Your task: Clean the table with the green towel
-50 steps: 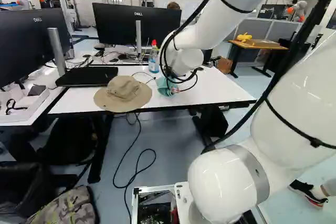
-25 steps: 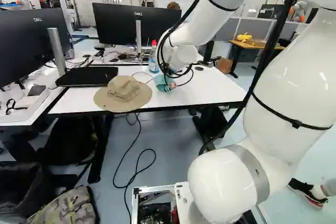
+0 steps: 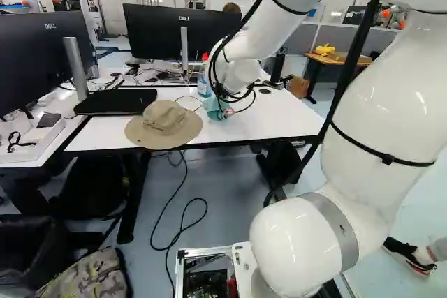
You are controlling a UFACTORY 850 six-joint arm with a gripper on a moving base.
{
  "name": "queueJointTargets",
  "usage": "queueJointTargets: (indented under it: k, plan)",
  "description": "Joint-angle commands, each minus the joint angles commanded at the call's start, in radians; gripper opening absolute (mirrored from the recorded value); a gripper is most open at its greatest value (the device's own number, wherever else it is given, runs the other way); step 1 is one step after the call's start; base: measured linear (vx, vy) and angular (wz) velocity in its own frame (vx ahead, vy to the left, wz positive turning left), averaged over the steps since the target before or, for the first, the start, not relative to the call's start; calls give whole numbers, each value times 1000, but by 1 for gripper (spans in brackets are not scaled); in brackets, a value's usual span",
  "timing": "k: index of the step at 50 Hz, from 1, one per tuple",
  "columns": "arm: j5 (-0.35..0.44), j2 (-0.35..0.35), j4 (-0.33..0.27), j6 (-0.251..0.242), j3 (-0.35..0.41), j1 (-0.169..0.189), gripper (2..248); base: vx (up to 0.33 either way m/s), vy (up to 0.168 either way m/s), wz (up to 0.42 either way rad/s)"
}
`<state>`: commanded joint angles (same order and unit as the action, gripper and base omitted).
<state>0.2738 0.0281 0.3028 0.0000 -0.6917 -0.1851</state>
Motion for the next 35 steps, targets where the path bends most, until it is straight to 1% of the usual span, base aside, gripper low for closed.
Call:
queueJointTargets:
  k: [6, 17, 35]
  plan:
    - [0, -16, 0, 0, 17, 0, 25, 0, 0, 0]
    - [0, -70, 0, 0, 71, 6, 25, 0, 0, 0]
    - [0, -155, 0, 0, 153, 44, 25, 0, 0, 0]
